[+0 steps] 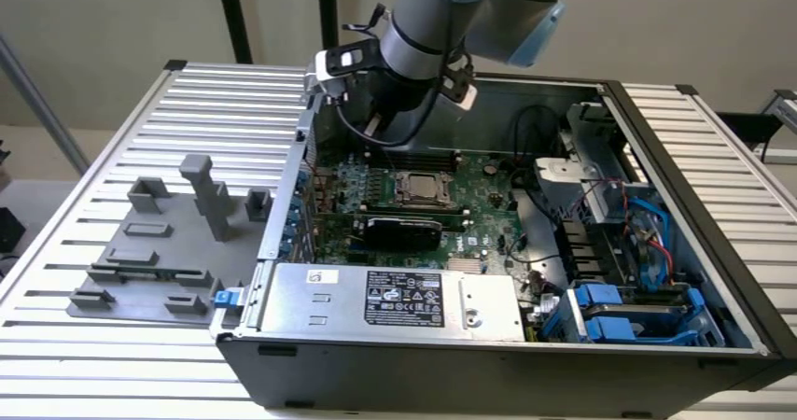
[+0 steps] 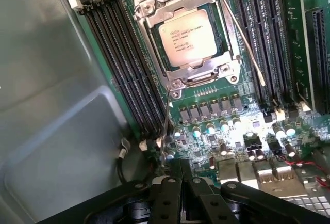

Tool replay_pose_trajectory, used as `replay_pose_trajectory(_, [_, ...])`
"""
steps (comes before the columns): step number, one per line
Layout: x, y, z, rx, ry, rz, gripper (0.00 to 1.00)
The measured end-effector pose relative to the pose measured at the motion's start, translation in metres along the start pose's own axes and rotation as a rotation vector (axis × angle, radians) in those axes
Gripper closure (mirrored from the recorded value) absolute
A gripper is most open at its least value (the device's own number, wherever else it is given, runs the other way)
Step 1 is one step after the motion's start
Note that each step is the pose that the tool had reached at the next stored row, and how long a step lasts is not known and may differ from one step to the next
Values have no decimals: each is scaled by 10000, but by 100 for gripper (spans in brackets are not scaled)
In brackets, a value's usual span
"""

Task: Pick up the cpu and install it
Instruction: 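Install the first cpu locking lever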

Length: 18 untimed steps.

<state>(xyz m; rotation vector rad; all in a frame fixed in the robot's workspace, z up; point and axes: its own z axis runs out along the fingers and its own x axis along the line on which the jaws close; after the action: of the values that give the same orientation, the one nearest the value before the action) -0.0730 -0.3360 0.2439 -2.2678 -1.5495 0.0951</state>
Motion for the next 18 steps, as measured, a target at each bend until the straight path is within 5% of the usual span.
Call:
replay_pose_trajectory(4, [0,0,1,-60,148,343,89])
replay_pose_trajectory(10, [0,0,1,-192,451,688,89])
replay_pose_trajectory(15, [2,4,0,-401,702,794,89])
replay_pose_trajectory(18, [5,11,-3,-590,873,777,89])
